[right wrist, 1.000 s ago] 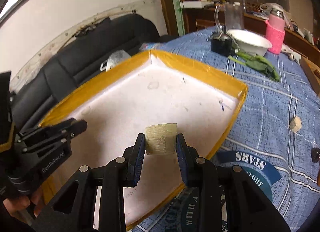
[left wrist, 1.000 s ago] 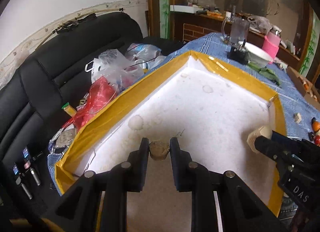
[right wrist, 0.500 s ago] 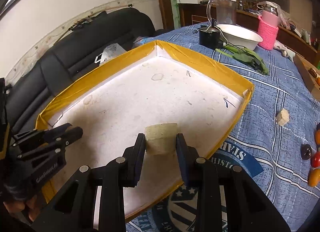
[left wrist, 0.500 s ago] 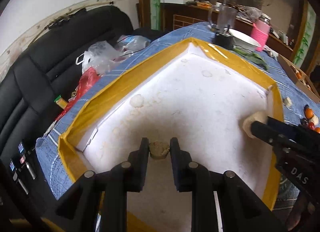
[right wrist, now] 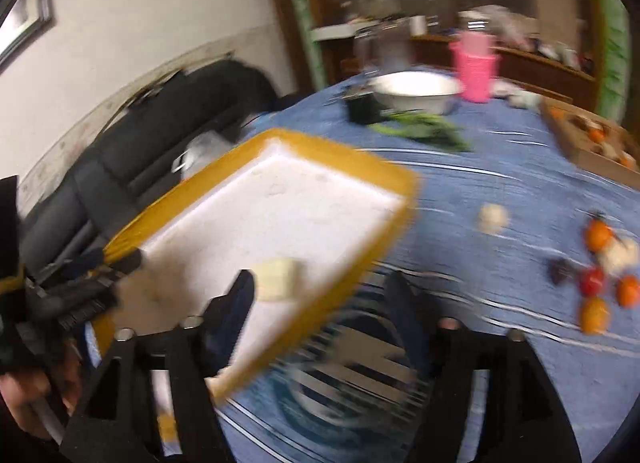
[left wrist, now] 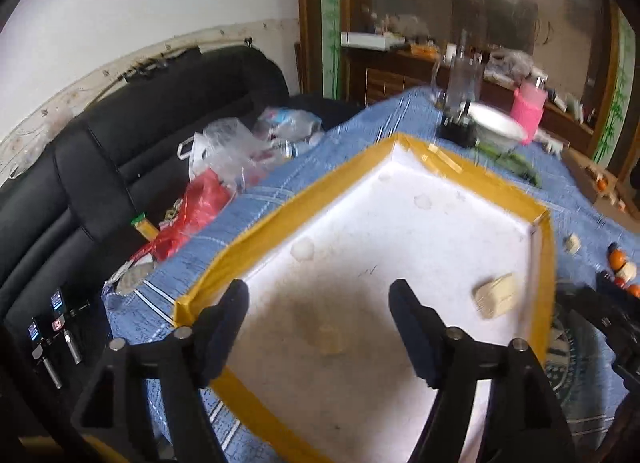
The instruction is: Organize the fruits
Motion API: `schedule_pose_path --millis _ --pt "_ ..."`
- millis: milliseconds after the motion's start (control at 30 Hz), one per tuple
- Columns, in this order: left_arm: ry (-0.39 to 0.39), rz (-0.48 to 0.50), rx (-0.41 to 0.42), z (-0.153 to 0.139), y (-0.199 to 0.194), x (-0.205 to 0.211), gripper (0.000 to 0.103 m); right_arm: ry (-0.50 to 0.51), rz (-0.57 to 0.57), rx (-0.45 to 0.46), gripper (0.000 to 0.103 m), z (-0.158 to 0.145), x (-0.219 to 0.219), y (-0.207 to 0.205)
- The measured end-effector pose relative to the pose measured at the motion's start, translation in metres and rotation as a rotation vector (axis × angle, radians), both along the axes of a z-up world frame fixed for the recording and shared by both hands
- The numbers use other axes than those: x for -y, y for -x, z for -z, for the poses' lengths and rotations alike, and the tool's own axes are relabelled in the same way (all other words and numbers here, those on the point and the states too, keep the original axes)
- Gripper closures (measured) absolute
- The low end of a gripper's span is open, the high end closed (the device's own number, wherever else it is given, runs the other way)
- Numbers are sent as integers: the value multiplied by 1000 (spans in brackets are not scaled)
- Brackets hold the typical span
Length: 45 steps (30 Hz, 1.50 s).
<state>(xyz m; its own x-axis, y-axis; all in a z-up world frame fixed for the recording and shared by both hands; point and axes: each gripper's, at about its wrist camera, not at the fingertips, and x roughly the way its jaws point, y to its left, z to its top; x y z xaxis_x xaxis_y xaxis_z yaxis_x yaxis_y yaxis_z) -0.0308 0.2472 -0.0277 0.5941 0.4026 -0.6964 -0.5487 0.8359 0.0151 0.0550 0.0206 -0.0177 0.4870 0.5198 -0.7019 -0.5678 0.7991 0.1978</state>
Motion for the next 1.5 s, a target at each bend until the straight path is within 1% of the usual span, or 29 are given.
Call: schedule_pose_path --millis 33,133,167,200,300,467,567,733,833,933,1067,1267,1500 --pt "-3 1 23 -5 2 4 24 5 33 9 23 -1 15 1" --pt "-7 15 79 -16 4 21 18 1 136 0 20 -3 63 -1" --pt "-3 27 92 -19 3 28 16 -8 160 -5 20 -3 77 -1" --pt "8 49 101 -21 0 36 14 -15 188 -8 17 -3 90 0" --pt "26 136 73 -21 -13 67 14 -35 279 -1 15 -4 130 -1" --pt "-14 268 41 -18 -26 115 14 -95 380 -18 14 -4 175 -2" --pt "-25 317 21 -16 -34 136 14 -105 414 -16 14 -3 193 -1" --pt "-13 350 13 -14 -49 159 14 -97 427 -1 14 -3 213 6" --pt "-2 365 11 -11 -55 171 14 -87 427 12 14 -5 219 7" --pt "-7 382 4 -8 -64 181 14 -93 428 27 14 -9 225 7" --pt "1 396 0 -6 -73 191 13 -102 433 25 14 -8 230 4" --pt "12 406 -2 -2 -81 201 13 -116 439 10 14 -5 238 2" --pt "3 379 6 -6 -83 204 13 -156 429 9 14 -5 244 0"
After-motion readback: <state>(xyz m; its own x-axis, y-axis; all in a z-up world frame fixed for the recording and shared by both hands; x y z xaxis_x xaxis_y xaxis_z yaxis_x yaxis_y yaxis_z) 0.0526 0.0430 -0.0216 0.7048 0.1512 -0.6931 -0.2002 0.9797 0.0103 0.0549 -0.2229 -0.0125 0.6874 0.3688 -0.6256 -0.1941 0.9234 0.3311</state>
